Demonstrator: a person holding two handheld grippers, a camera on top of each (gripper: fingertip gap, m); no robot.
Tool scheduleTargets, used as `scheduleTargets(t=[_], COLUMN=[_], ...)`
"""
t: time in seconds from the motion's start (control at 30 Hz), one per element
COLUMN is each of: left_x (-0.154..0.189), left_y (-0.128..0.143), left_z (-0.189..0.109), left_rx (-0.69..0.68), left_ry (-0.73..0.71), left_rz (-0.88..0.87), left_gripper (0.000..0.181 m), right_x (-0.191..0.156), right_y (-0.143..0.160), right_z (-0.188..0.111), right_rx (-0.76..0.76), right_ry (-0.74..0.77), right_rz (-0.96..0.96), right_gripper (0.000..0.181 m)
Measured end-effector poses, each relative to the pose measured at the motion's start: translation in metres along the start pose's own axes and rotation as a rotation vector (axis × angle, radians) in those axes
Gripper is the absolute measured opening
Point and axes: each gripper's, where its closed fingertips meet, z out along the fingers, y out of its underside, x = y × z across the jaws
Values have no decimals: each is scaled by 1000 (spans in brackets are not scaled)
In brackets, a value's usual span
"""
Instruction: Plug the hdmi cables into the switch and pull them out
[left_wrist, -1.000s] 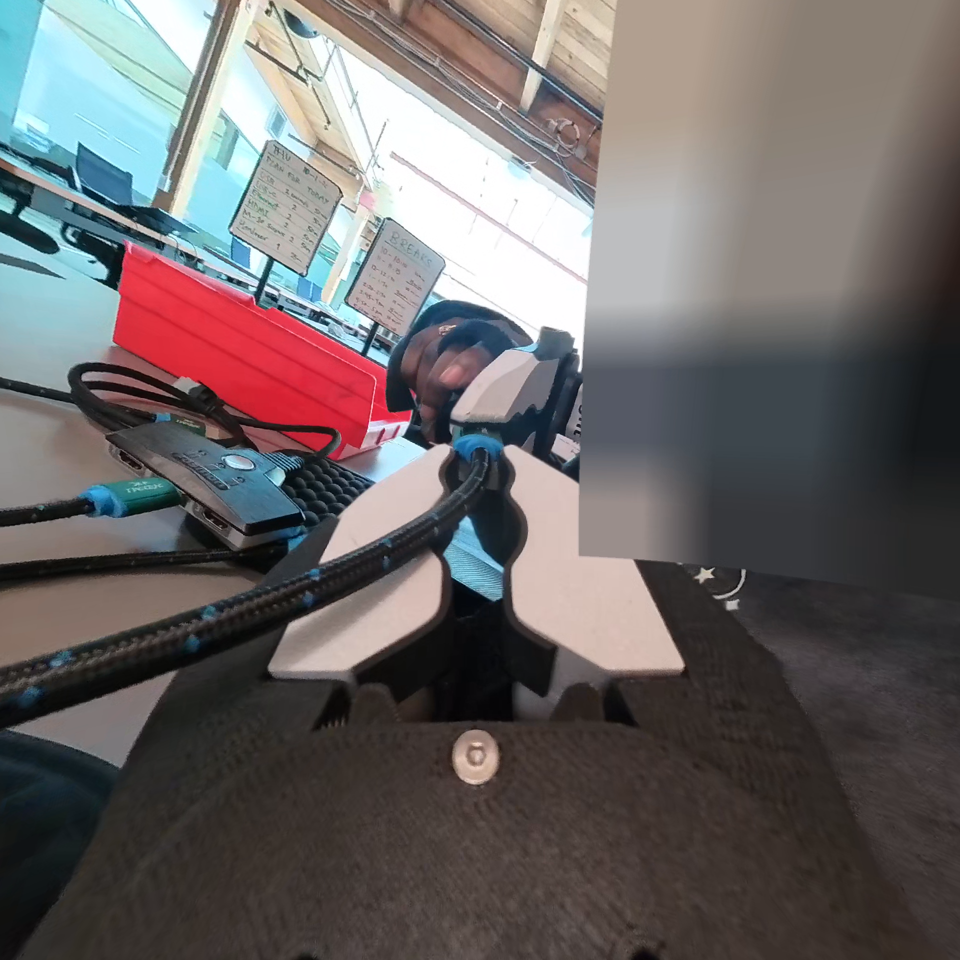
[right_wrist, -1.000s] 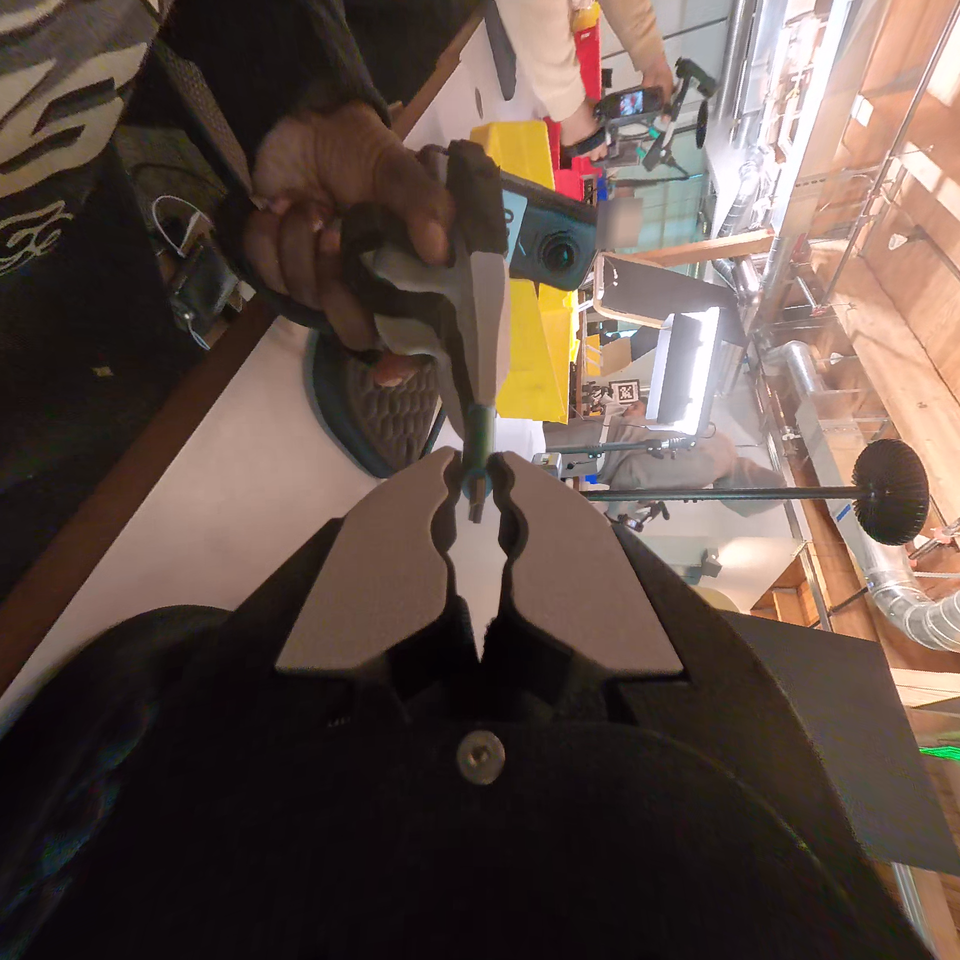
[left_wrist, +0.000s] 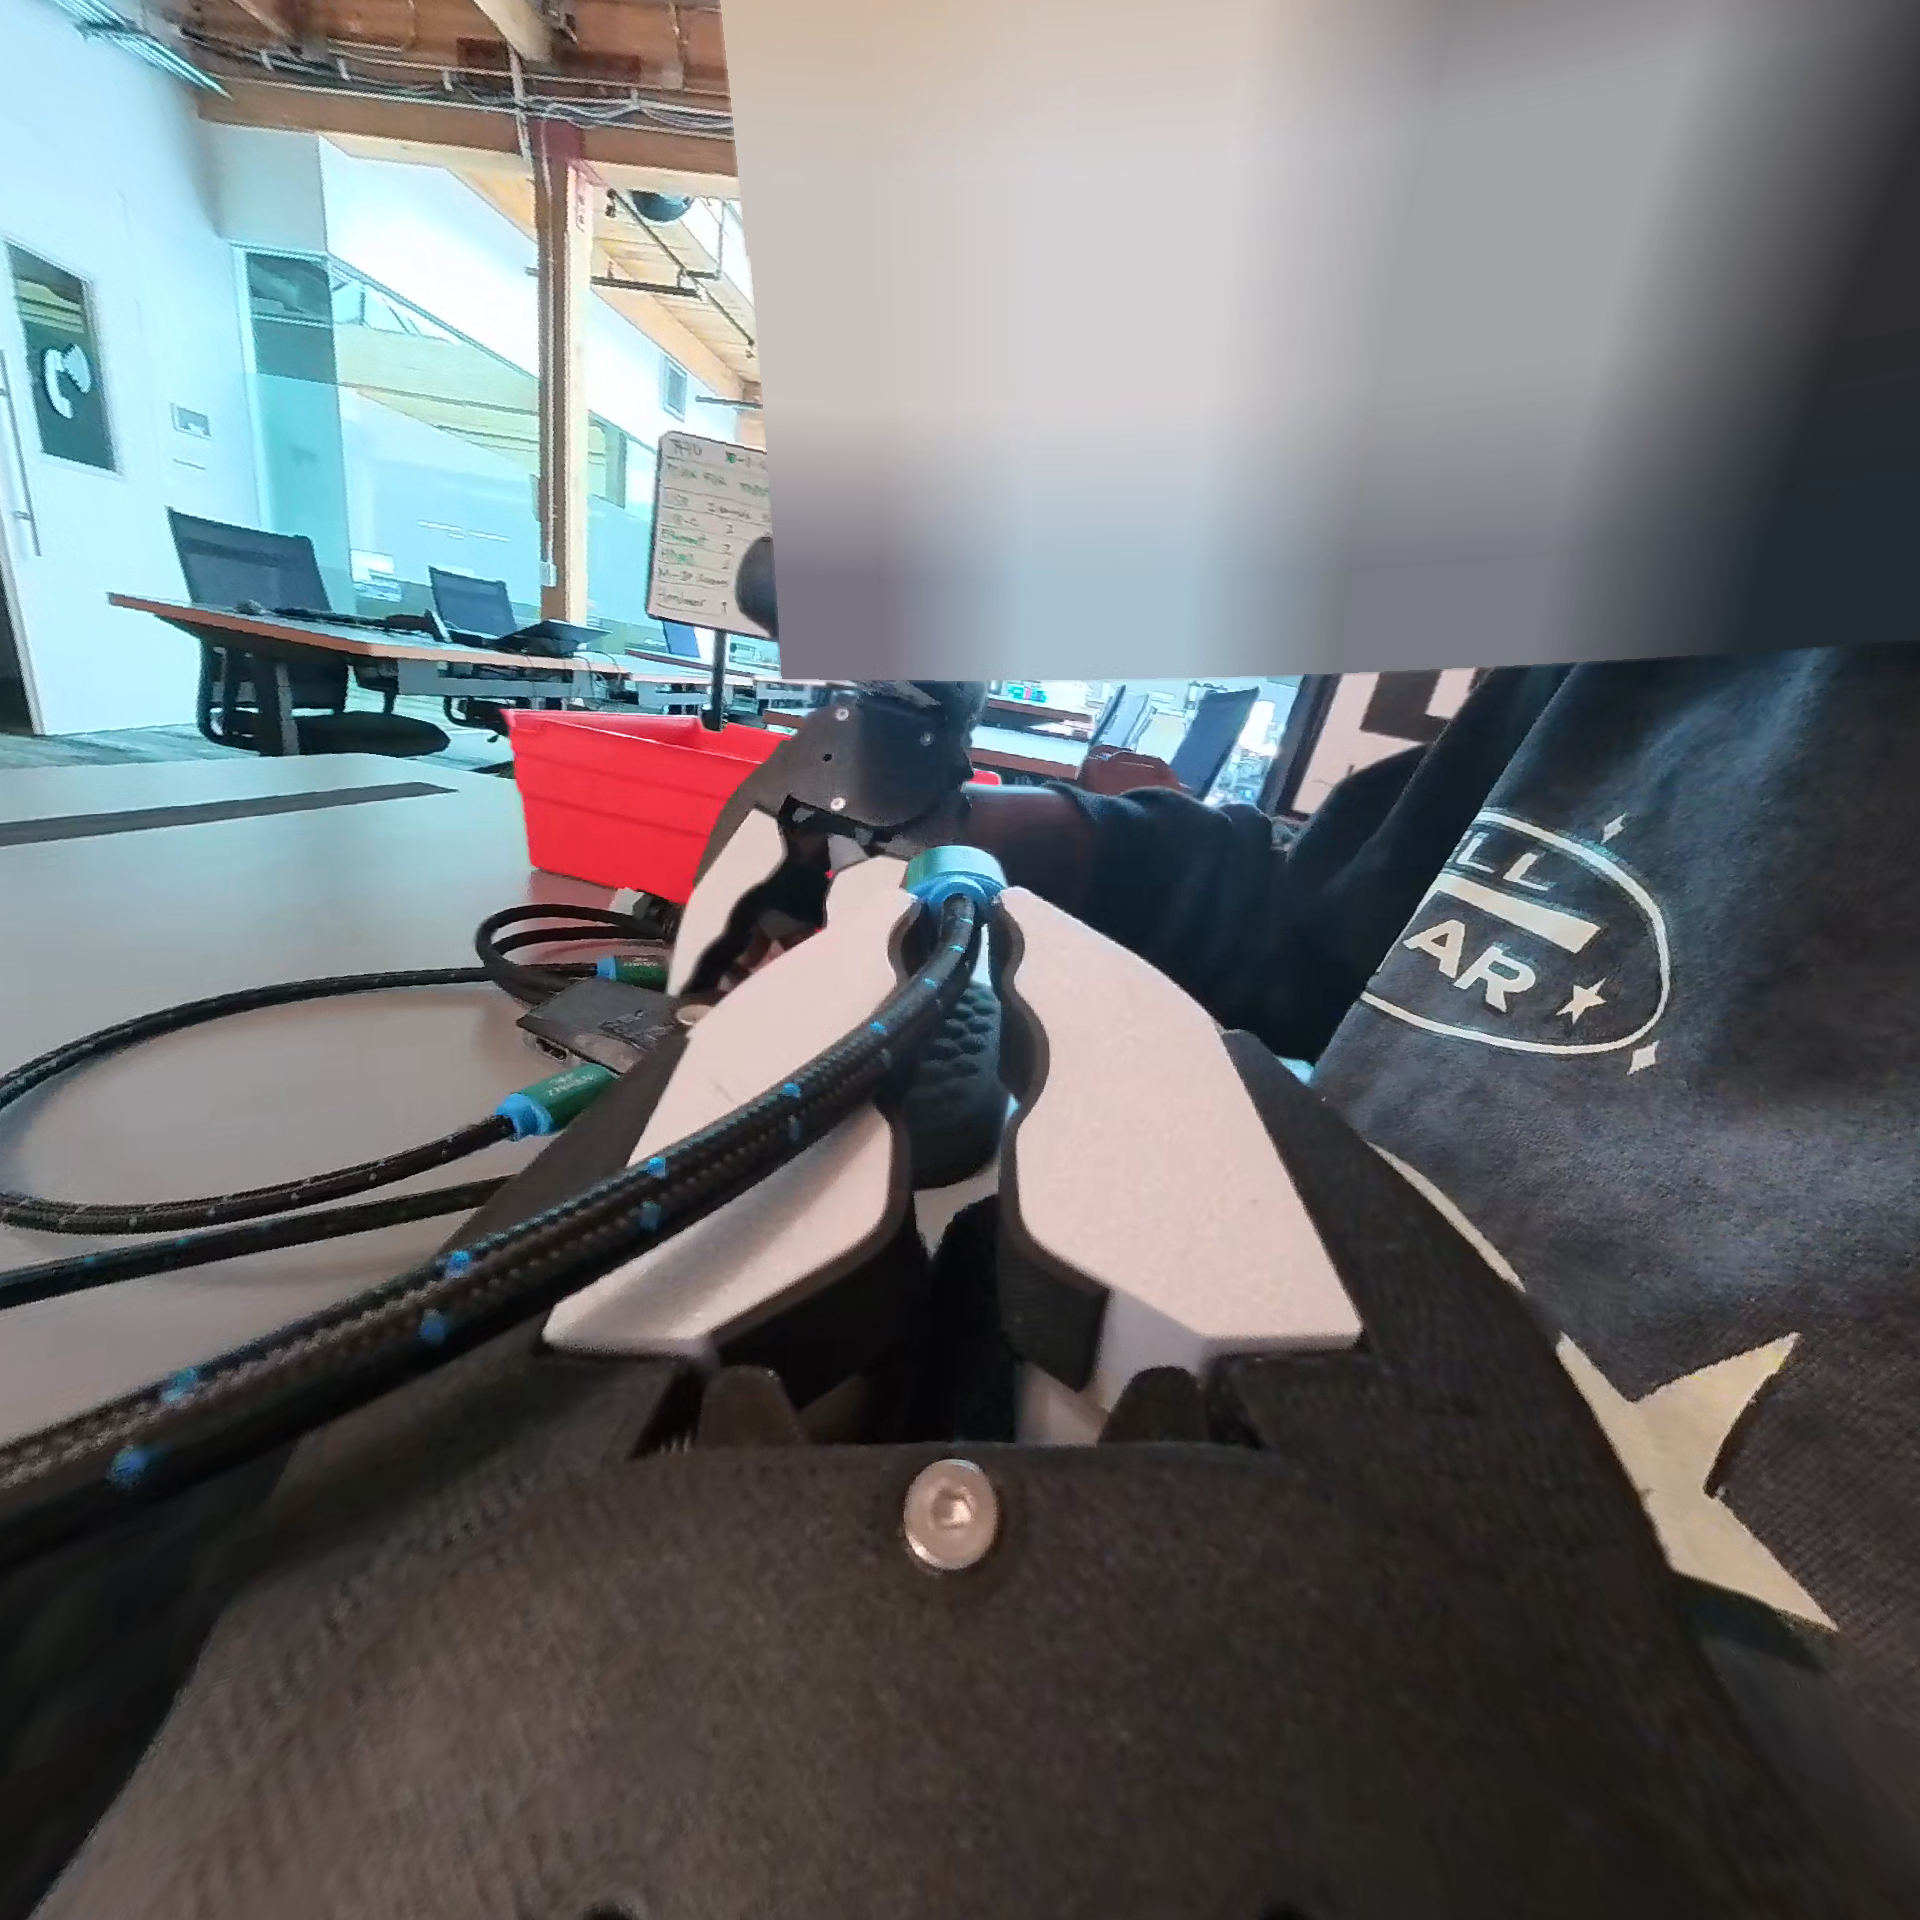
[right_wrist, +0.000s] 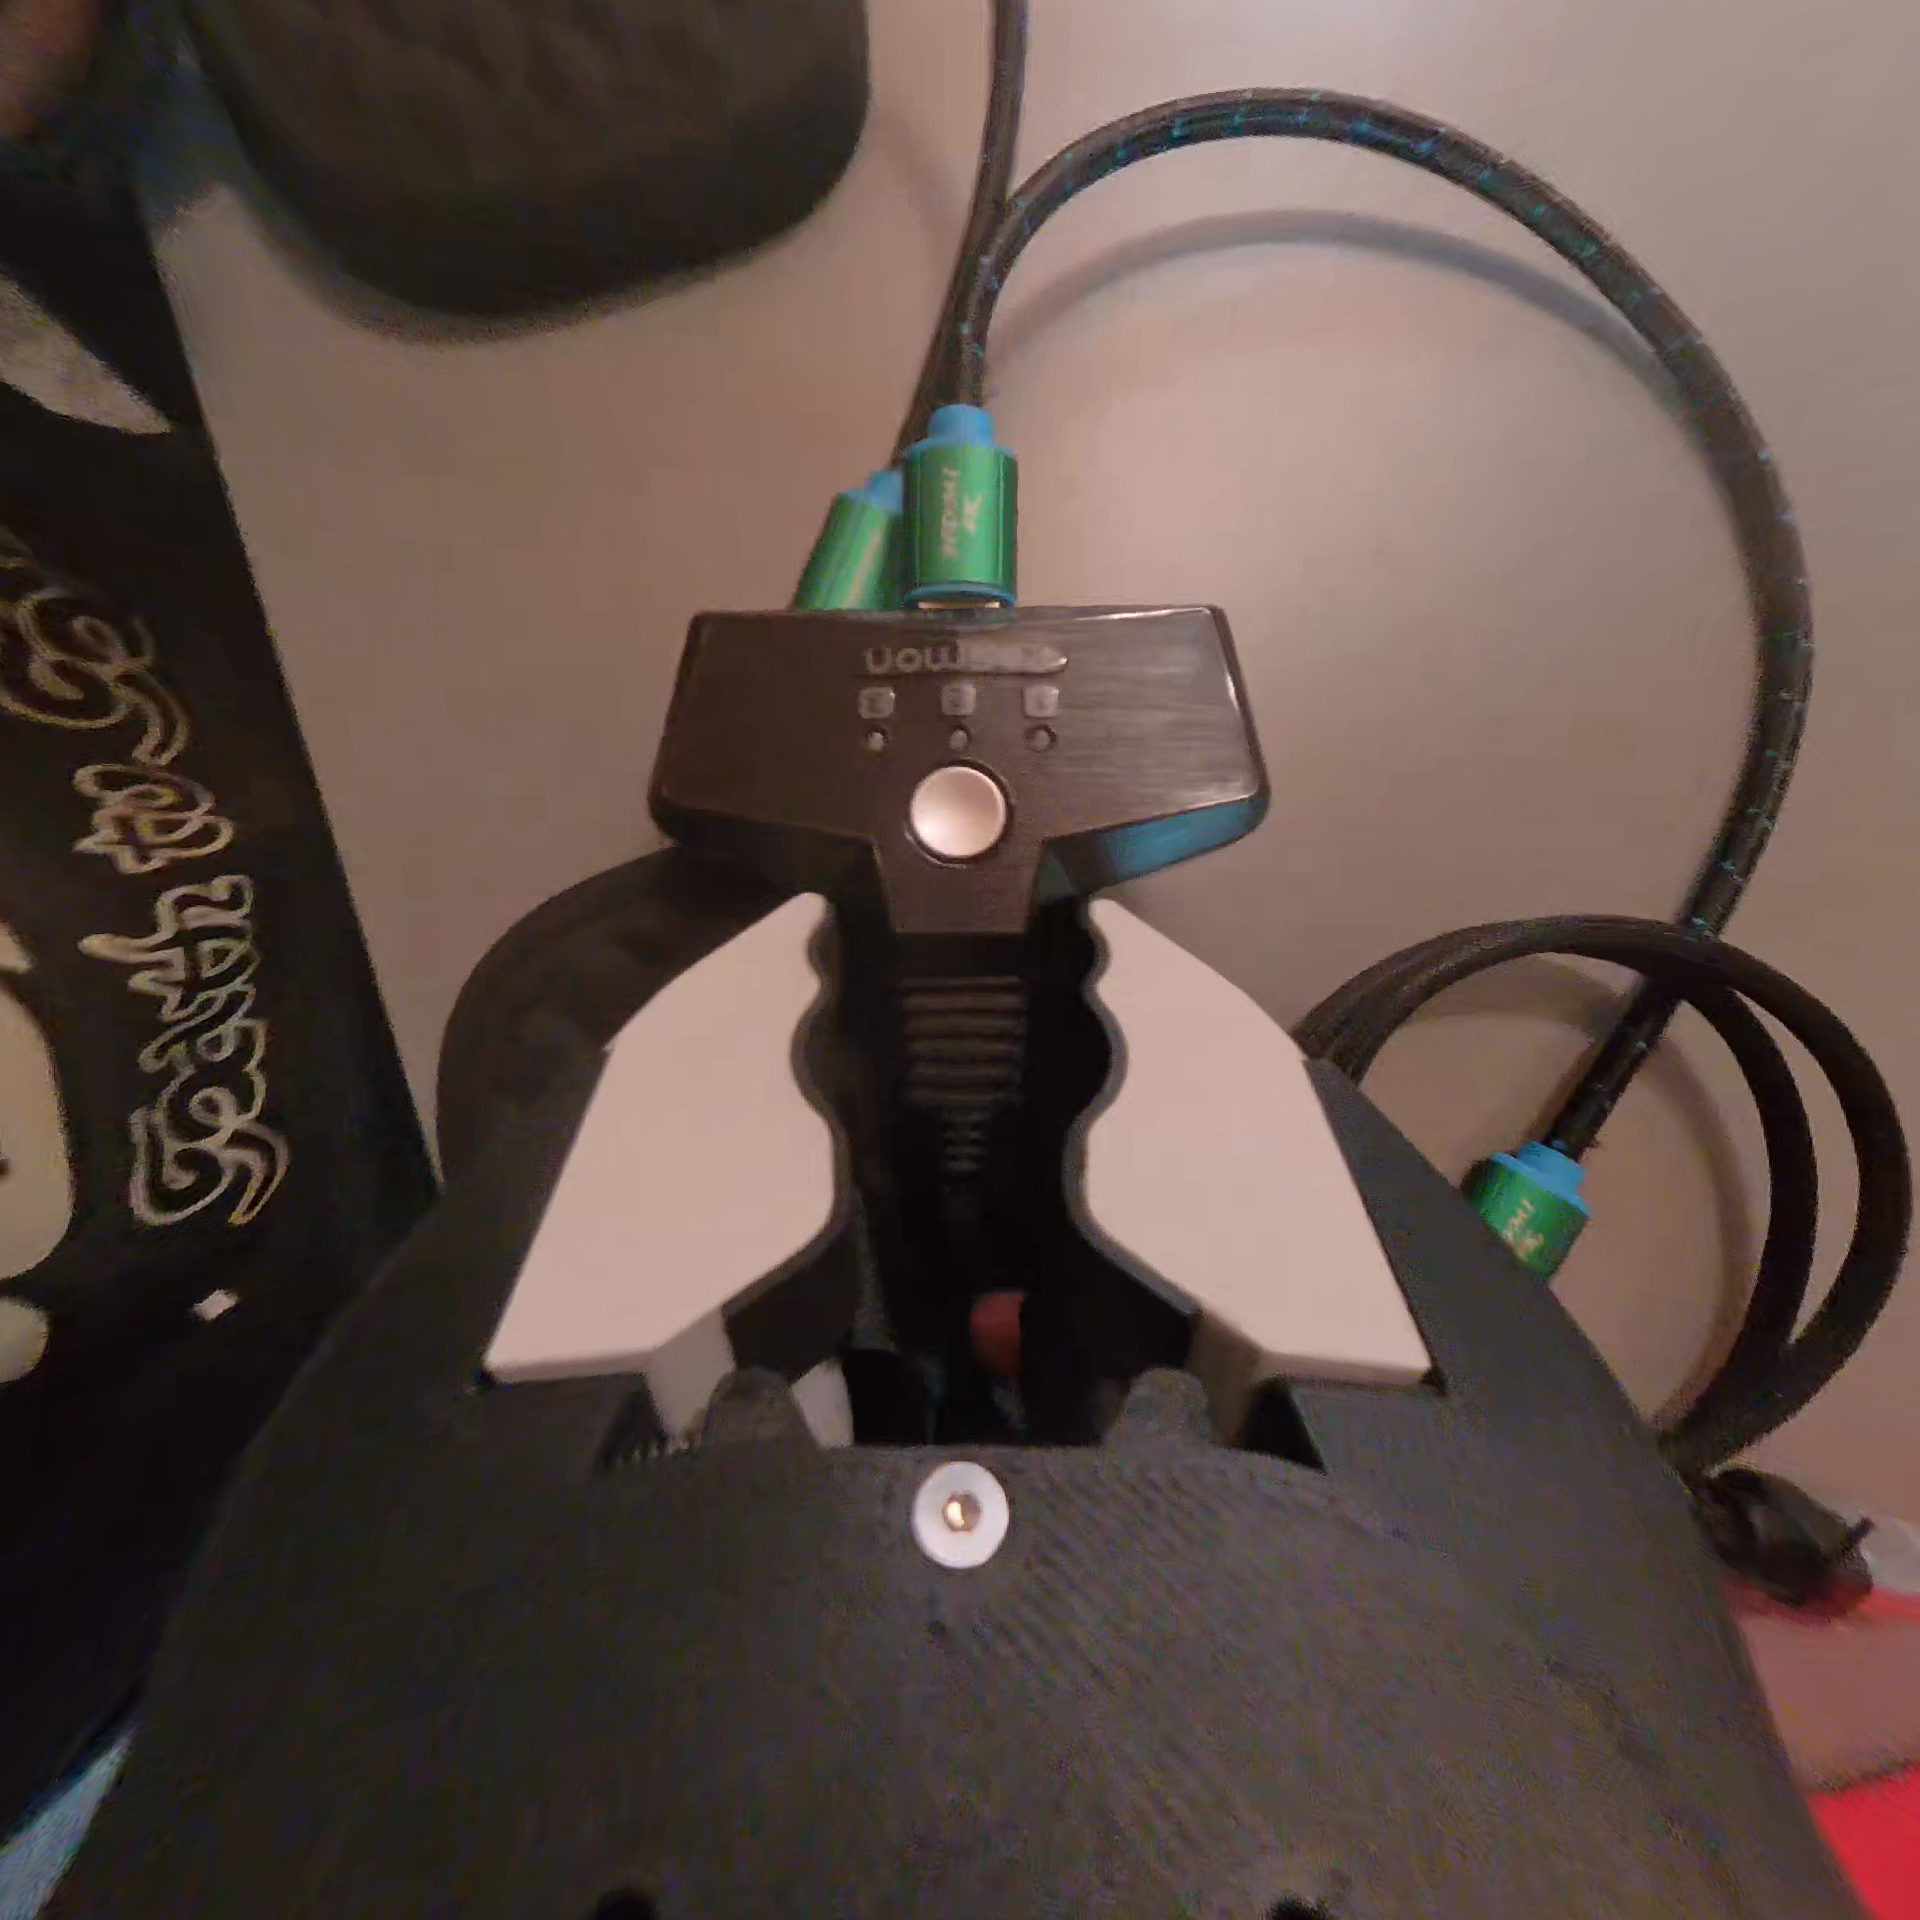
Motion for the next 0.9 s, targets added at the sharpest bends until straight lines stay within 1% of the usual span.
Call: scheduleTargets(t=[0.1, 0.17, 0.23, 0.3, 0.4, 0.47, 0.57, 0.63, 0.73, 0.9], left_x=[-4, -5, -6, -7, -10, -10, -7, -6, -4, 4], left_y=[-4, -5, -6, -5, -1, 1, 3, 3, 3, 4], left_z=[-6, -8, -9, -8, -4, 0, 9, 15, 21, 26], left_rx=[19, 31, 38, 34, 6, -19, -43, -50, -57, -62], left_ry=[-25, -30, -34, -38, -53, -58, -47, -39, -30, 16], left_rz=[3, 2, 0, 1, 12, 31, 74, 103, 137, 196], left_gripper=[10, 10, 10, 10, 10, 10, 10, 10, 10, 10], right_x=[-1, 0, 3, -2, -25, -49, -79, -91, -97, -100], right_y=[0, 0, -7, -17, -30, -37, -40, -40, -40, -40], right_z=[-4, -14, -33, -58, -92, -104, -105, -102, -98, -95], right_rx=[24, 83, 191, 305, 430, 464, 447, 421, 404, 404], right_ry=[-13, -35, -56, -94, -175, -259, -347, -369, -372, -423], right_rz=[-50, -47, -31, -60, -176, -242, -312, -335, -332, -266], right_gripper=[42, 41, 41, 41, 41, 41, 41, 41, 41, 41])
